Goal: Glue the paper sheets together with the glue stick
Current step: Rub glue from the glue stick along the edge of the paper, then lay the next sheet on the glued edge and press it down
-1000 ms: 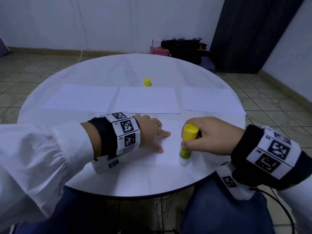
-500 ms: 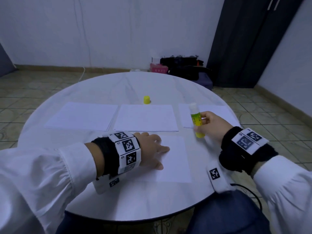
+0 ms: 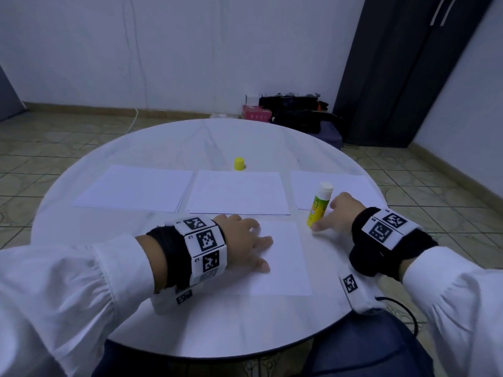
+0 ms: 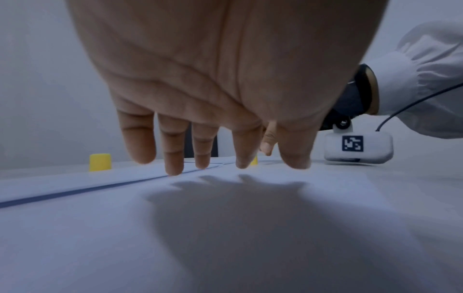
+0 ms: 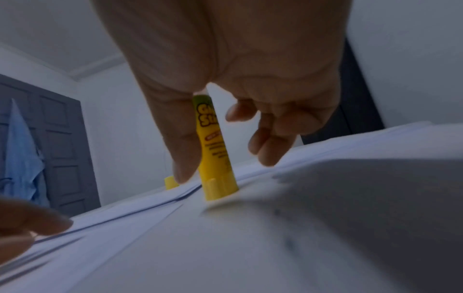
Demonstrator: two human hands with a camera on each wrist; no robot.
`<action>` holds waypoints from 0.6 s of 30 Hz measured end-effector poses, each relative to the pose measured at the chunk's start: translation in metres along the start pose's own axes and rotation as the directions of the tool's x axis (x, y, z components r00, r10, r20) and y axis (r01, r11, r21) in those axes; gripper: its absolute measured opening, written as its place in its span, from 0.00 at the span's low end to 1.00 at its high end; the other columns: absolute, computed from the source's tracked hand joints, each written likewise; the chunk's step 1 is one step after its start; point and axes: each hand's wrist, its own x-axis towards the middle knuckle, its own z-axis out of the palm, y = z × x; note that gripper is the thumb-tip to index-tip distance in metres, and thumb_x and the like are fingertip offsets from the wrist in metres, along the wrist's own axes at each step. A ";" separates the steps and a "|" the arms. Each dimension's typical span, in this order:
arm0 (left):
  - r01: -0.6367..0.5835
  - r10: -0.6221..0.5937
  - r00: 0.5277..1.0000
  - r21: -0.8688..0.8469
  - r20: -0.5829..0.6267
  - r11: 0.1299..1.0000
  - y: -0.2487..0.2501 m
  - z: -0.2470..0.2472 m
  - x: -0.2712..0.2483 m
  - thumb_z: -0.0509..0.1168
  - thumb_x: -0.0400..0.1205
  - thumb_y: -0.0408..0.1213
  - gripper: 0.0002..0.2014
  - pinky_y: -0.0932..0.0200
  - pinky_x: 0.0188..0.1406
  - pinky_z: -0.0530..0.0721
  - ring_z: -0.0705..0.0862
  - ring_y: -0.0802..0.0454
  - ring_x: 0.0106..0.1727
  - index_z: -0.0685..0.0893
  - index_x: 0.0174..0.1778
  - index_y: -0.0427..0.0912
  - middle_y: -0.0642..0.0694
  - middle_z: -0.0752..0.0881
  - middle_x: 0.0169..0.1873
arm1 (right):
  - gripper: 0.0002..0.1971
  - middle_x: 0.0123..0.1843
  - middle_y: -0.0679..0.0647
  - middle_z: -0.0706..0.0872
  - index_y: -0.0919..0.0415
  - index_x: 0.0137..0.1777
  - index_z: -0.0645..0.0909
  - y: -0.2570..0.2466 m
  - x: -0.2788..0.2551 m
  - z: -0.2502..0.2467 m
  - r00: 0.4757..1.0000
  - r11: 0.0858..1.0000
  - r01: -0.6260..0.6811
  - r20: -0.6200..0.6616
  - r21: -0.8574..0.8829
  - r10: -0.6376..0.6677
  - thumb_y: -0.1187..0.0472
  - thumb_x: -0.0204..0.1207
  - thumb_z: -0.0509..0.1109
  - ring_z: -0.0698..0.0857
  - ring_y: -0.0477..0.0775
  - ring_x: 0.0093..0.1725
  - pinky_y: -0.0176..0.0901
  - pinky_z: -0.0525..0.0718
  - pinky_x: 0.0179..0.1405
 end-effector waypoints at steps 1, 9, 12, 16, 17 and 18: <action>-0.005 0.004 1.000 -0.015 -0.025 1.000 -0.003 0.000 -0.002 0.47 0.82 0.68 0.32 0.44 0.78 0.62 0.59 0.44 0.80 0.56 0.82 0.63 0.50 0.54 0.83 | 0.27 0.47 0.54 0.78 0.63 0.53 0.67 -0.001 -0.006 -0.001 0.999 0.998 -0.029 0.013 -0.051 0.029 0.56 0.65 0.81 0.79 0.54 0.44 0.43 0.75 0.42; 0.160 -0.168 0.985 -0.171 -0.030 0.972 -0.076 0.009 -0.034 0.52 0.81 0.67 0.31 0.51 0.79 0.58 0.57 0.49 0.82 0.61 0.80 0.63 0.54 0.53 0.84 | 0.19 0.30 0.52 0.69 0.58 0.29 0.64 -0.060 -0.066 0.016 0.940 0.908 0.324 0.194 -0.266 -0.279 0.56 0.76 0.69 0.69 0.52 0.30 0.41 0.65 0.29; 0.332 -0.336 0.942 -0.189 0.013 0.924 -0.128 0.015 -0.038 0.52 0.81 0.67 0.33 0.48 0.79 0.59 0.59 0.48 0.82 0.61 0.82 0.59 0.52 0.57 0.83 | 0.21 0.26 0.51 0.69 0.58 0.27 0.64 -0.110 -0.062 0.030 0.901 0.843 0.432 0.200 -0.321 -0.385 0.54 0.77 0.68 0.68 0.51 0.27 0.41 0.65 0.27; 0.485 -0.476 0.874 -0.177 0.095 0.856 -0.184 0.026 -0.044 0.51 0.83 0.63 0.34 0.50 0.78 0.62 0.61 0.47 0.82 0.61 0.83 0.51 0.48 0.61 0.82 | 0.23 0.20 0.50 0.69 0.59 0.26 0.63 -0.180 -0.029 0.049 0.898 0.809 0.438 0.148 -0.393 -0.414 0.51 0.78 0.67 0.69 0.53 0.25 0.41 0.66 0.24; 0.500 -0.486 0.865 -0.156 0.123 0.852 -0.192 0.030 -0.046 0.51 0.84 0.62 0.33 0.52 0.77 0.63 0.63 0.47 0.81 0.63 0.82 0.48 0.47 0.63 0.81 | 0.23 0.24 0.52 0.73 0.59 0.26 0.66 -0.195 -0.020 0.055 0.902 0.812 0.430 0.148 -0.396 -0.406 0.49 0.77 0.68 0.73 0.53 0.27 0.41 0.70 0.26; 0.504 -0.485 0.861 -0.139 0.152 0.852 -0.198 0.033 -0.047 0.50 0.85 0.60 0.31 0.53 0.74 0.66 0.66 0.47 0.79 0.67 0.80 0.46 0.45 0.67 0.79 | 0.21 0.30 0.54 0.78 0.59 0.28 0.70 -0.209 -0.013 0.060 0.905 0.810 0.424 0.150 -0.405 -0.399 0.47 0.76 0.70 0.79 0.54 0.33 0.42 0.77 0.33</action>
